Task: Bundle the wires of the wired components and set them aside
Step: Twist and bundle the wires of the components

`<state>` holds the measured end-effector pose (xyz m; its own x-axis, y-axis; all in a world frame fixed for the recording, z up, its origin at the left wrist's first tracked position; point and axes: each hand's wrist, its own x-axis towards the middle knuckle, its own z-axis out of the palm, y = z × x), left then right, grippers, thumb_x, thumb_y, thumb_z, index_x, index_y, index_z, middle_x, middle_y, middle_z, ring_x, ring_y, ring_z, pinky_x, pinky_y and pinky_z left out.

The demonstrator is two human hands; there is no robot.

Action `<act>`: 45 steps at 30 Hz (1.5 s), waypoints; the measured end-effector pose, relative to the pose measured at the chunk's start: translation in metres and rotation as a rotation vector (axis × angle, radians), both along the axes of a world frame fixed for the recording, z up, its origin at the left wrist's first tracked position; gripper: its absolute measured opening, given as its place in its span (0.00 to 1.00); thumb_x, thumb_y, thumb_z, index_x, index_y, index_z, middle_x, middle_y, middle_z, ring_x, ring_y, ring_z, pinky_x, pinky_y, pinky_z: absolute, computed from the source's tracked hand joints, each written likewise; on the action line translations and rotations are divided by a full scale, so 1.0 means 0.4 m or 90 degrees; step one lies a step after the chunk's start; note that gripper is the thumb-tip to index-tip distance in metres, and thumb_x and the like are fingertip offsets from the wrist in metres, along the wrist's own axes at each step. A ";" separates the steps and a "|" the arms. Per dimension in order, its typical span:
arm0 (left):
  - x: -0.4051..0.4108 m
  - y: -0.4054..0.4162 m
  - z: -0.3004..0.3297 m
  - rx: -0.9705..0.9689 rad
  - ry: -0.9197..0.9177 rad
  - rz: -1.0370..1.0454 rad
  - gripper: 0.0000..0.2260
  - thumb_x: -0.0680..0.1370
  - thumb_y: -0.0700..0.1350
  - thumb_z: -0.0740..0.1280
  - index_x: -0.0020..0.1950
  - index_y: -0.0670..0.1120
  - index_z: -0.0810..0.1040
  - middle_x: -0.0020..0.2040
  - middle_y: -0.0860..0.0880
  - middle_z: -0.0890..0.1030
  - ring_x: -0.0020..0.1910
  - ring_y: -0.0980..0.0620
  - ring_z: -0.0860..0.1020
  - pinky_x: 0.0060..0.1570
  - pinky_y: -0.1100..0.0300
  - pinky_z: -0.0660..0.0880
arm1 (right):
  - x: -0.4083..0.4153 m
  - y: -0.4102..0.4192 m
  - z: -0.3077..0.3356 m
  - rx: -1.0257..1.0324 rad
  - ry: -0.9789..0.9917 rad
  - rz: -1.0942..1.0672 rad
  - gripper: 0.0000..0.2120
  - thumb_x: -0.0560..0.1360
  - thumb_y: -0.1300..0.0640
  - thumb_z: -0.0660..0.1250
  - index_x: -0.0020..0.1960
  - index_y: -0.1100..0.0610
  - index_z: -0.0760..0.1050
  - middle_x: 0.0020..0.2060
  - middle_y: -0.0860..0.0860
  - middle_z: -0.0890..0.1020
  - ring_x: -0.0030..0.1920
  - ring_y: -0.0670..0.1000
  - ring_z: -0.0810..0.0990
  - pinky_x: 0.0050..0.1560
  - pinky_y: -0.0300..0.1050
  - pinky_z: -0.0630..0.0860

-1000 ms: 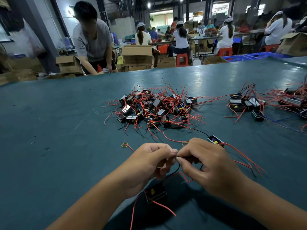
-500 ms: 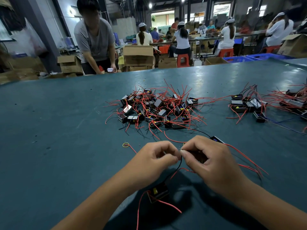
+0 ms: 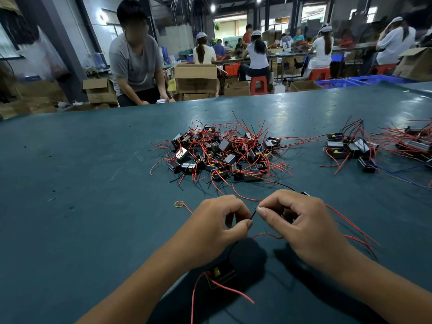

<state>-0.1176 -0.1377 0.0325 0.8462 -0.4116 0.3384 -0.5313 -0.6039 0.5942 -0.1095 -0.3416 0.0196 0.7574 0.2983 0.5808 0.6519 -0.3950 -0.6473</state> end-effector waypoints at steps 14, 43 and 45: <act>-0.011 0.009 0.020 -0.043 0.000 0.047 0.02 0.75 0.45 0.67 0.42 0.52 0.77 0.40 0.57 0.78 0.40 0.53 0.75 0.40 0.65 0.70 | 0.022 -0.029 0.019 -0.008 0.024 -0.010 0.04 0.77 0.58 0.70 0.45 0.49 0.78 0.42 0.44 0.82 0.46 0.48 0.81 0.47 0.34 0.74; -0.001 0.050 0.032 0.102 -0.049 -0.051 0.12 0.74 0.60 0.71 0.41 0.53 0.73 0.29 0.57 0.71 0.28 0.58 0.68 0.31 0.64 0.63 | 0.029 -0.110 0.078 -0.376 -0.069 0.078 0.14 0.74 0.36 0.64 0.50 0.45 0.71 0.35 0.40 0.74 0.36 0.41 0.73 0.40 0.36 0.71; 0.002 0.065 0.032 0.129 0.010 -0.031 0.15 0.73 0.62 0.72 0.43 0.54 0.71 0.30 0.57 0.70 0.29 0.56 0.66 0.32 0.62 0.63 | 0.044 -0.134 0.080 -0.452 -0.018 0.081 0.19 0.71 0.33 0.66 0.56 0.41 0.70 0.44 0.36 0.75 0.47 0.39 0.75 0.49 0.33 0.70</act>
<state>-0.1169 -0.1118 0.0454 0.8285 -0.5097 0.2317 -0.5539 -0.6858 0.4721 -0.0919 -0.3951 0.0516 0.6791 0.6960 0.2331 0.7337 -0.6343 -0.2438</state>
